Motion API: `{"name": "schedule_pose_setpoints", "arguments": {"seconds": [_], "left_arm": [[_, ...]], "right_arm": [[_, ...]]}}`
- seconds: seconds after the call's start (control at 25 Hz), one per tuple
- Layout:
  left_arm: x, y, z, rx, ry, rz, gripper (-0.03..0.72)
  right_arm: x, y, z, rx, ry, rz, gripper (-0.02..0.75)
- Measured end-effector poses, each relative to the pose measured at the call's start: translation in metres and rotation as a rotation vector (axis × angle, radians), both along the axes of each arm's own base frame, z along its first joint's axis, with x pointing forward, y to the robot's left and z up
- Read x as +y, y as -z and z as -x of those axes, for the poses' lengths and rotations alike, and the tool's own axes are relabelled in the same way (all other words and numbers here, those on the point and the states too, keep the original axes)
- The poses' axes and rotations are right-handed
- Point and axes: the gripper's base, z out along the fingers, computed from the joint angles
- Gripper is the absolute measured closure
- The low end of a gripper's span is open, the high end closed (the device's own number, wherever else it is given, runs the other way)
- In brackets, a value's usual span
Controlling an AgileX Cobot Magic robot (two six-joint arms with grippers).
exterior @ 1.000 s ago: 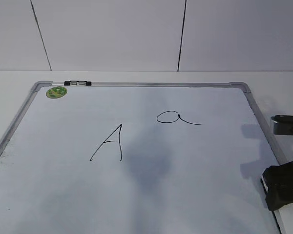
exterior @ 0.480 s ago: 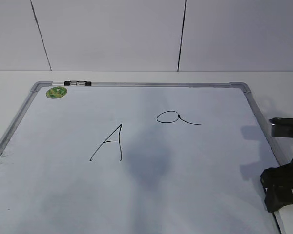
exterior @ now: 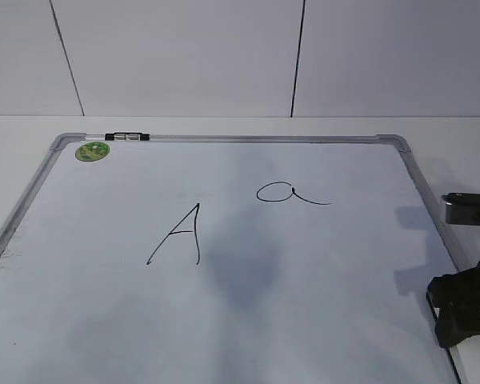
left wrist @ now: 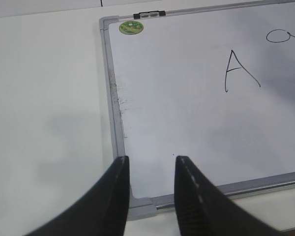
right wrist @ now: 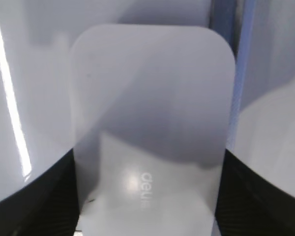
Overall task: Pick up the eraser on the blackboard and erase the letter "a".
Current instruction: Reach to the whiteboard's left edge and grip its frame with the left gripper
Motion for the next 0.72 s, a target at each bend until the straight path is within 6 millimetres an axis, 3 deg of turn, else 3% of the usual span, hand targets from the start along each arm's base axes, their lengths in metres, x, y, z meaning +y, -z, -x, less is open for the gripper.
{"name": "schedule_pose_setpoints", "arguments": {"seconds": [0.48,0.72], "left_arm": [[0.000,0.000,0.000,0.000,0.000,0.000,0.449],[0.000,0.000,0.000,0.000,0.000,0.000,0.449]], "right_arm": [[0.001,-0.001,-0.001,0.017,0.001,-0.001,0.169],[0.003,-0.017,-0.009,0.045,-0.006,-0.004,0.169]]}}
